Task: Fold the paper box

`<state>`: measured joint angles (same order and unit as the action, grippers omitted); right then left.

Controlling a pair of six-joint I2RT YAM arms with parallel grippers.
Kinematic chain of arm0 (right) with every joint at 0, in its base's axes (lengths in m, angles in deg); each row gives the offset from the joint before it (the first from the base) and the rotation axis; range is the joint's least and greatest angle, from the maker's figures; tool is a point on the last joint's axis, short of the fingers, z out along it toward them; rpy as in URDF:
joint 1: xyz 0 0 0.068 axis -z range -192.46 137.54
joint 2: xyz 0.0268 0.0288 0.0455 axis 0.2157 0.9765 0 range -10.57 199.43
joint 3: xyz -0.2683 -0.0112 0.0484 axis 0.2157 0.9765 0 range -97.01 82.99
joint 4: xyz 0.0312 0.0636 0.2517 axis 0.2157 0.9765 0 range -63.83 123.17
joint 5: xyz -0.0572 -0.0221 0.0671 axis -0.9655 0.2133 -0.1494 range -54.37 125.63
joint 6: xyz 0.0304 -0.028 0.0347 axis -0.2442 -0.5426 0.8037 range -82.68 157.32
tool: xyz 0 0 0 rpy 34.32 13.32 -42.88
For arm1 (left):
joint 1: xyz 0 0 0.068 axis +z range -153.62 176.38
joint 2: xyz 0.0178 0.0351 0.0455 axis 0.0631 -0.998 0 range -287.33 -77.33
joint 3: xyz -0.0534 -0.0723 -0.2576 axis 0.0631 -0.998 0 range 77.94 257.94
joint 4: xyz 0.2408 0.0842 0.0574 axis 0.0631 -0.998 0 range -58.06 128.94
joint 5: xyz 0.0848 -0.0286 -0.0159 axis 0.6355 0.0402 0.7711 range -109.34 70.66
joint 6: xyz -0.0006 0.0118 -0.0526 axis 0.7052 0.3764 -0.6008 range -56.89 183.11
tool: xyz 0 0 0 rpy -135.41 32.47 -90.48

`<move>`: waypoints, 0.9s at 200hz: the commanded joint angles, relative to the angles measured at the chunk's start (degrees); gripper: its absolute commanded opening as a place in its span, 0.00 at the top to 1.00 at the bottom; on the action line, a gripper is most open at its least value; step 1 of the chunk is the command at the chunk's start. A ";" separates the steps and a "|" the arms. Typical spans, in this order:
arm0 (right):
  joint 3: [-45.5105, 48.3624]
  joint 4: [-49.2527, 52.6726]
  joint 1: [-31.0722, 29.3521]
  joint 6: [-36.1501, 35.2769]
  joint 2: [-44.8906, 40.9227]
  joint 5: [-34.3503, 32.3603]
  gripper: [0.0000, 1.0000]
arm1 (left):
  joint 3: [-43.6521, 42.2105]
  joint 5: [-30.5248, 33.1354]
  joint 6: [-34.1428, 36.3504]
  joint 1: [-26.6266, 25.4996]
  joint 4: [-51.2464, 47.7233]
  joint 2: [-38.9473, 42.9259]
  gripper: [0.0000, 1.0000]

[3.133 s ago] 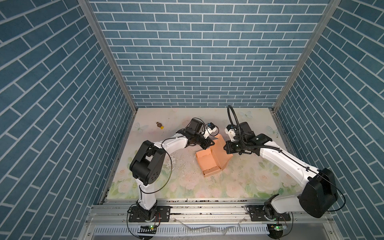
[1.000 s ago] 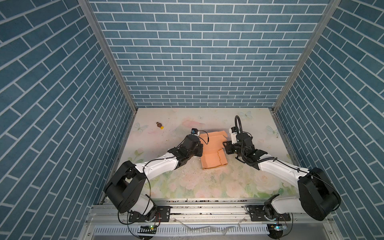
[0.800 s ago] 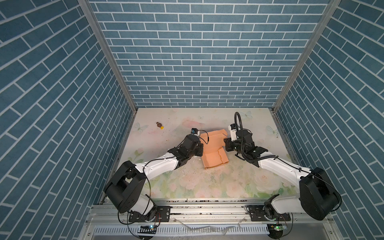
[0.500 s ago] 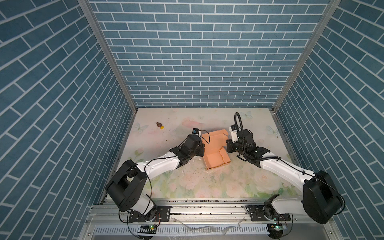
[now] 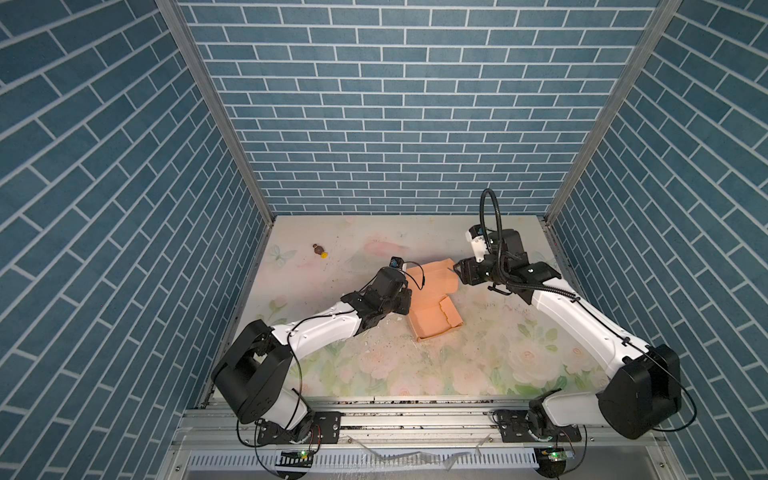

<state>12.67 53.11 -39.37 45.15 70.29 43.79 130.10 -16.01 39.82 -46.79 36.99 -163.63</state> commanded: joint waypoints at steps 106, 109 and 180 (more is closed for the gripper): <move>-7.19 14.50 0.49 -2.56 9.71 3.05 0.42 | -1.78 2.00 5.15 -1.25 1.78 3.19 0.99; -7.12 14.34 0.47 -2.49 9.76 2.86 0.43 | -1.75 1.99 5.18 -1.34 1.78 3.25 0.99; -6.95 11.88 0.84 -2.65 13.60 4.22 0.57 | -3.28 2.64 6.06 -2.65 3.32 4.38 1.00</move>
<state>5.47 65.72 -38.89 43.03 82.23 46.92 127.96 -14.17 44.98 -49.00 38.82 -160.44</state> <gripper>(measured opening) 0.478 0.056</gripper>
